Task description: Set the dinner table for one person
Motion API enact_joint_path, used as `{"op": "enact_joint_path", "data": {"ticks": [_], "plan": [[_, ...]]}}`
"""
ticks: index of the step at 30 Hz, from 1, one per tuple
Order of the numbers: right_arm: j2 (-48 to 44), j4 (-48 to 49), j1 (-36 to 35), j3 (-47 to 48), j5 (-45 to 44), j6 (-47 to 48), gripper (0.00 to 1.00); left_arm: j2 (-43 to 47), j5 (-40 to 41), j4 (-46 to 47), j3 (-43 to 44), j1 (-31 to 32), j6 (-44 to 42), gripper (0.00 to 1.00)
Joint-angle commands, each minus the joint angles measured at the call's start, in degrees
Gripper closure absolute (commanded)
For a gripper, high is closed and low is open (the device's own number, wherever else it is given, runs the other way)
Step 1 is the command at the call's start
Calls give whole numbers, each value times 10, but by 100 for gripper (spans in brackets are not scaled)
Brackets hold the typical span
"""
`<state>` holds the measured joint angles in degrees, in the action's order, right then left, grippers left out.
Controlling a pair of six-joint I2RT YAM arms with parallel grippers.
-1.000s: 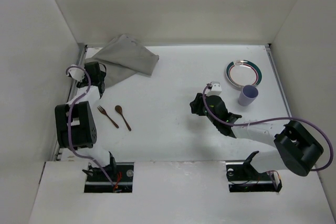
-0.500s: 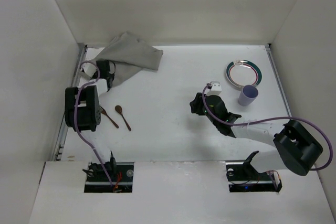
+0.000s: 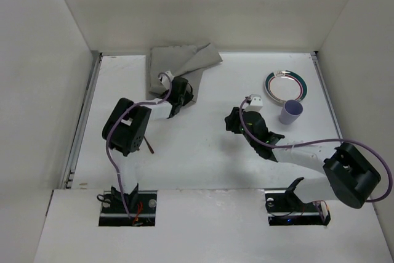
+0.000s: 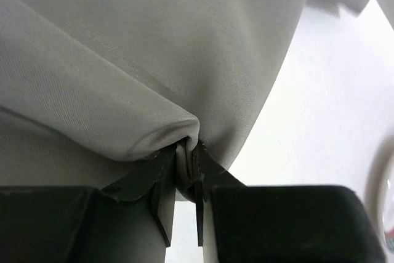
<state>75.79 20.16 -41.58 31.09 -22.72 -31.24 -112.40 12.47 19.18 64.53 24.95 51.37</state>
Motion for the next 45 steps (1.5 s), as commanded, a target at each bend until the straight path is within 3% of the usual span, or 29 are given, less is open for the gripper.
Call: {"op": "enact_joint_path", "data": {"ticks": [1,8,15,17,21,24,28,33,35,39,45], "plan": [[-14,30,5,2,-16,7,42,6,-25,27,-32,47,34,91],[-37,30,22,-10,-22,6,42,52,40,53,-114,158,112,89],[-37,30,26,-9,-15,7,44,152,68,56,-159,204,100,62],[-28,30,26,-3,-8,8,51,209,85,60,-188,204,80,60],[-17,21,23,14,15,18,84,321,139,51,-251,195,50,58],[13,-12,13,62,44,20,90,388,142,28,-297,162,49,58],[106,-75,-22,170,65,22,83,444,124,17,-358,107,57,58],[215,-124,-33,315,105,58,46,529,95,-7,-416,44,51,59],[261,-172,-33,393,130,76,37,557,85,-26,-431,20,50,58],[348,-269,-33,533,138,121,30,608,58,-42,-465,-27,50,58],[483,-425,-44,737,126,217,19,613,6,-32,-484,-73,52,58]]}}
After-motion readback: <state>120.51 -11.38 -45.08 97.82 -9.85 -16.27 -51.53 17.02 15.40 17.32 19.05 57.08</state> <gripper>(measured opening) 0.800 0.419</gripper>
